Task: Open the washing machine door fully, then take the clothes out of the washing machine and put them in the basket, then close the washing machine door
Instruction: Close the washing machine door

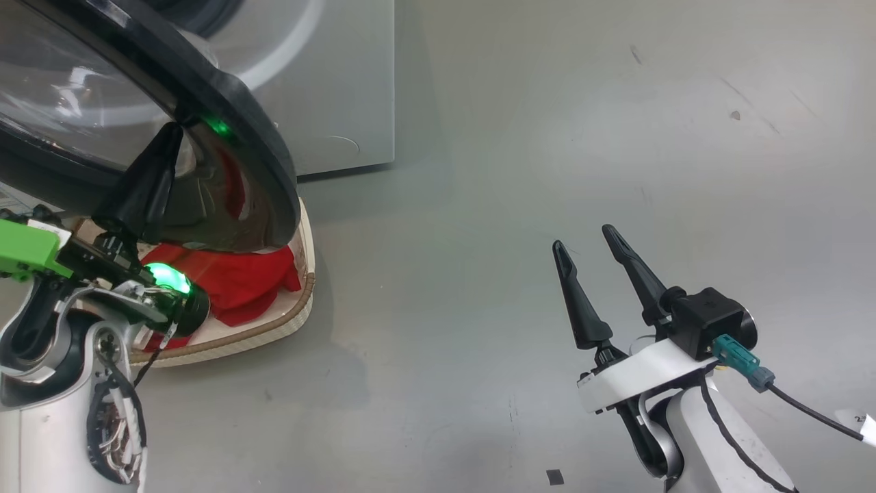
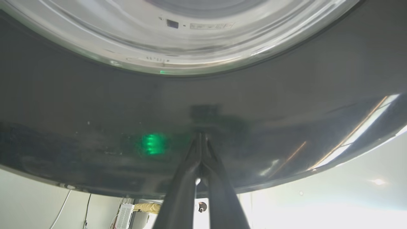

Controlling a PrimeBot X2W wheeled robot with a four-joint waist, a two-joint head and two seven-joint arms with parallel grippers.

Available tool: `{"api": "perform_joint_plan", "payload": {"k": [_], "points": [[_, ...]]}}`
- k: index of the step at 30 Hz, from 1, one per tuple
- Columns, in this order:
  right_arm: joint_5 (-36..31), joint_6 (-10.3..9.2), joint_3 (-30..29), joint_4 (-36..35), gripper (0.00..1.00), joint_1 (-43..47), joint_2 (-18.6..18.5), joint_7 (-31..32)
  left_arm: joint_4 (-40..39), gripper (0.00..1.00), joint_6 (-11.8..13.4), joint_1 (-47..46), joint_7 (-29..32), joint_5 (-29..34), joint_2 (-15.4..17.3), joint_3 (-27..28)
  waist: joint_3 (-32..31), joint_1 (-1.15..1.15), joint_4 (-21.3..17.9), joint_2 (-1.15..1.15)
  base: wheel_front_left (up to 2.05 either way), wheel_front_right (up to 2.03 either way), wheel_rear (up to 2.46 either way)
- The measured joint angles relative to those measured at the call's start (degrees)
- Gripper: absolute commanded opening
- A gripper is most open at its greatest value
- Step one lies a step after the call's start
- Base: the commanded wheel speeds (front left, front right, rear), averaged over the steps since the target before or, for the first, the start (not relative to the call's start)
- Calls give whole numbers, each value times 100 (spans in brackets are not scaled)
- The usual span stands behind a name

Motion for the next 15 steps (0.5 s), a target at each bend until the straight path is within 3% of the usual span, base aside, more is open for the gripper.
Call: {"api": "perform_joint_plan", "payload": {"k": [15], "points": [[289, -92, 162, -143, 100, -111, 11, 0, 409, 0, 0, -764, -822, 152, -10, 12, 330, 0, -548, 0, 0, 0, 0]]}}
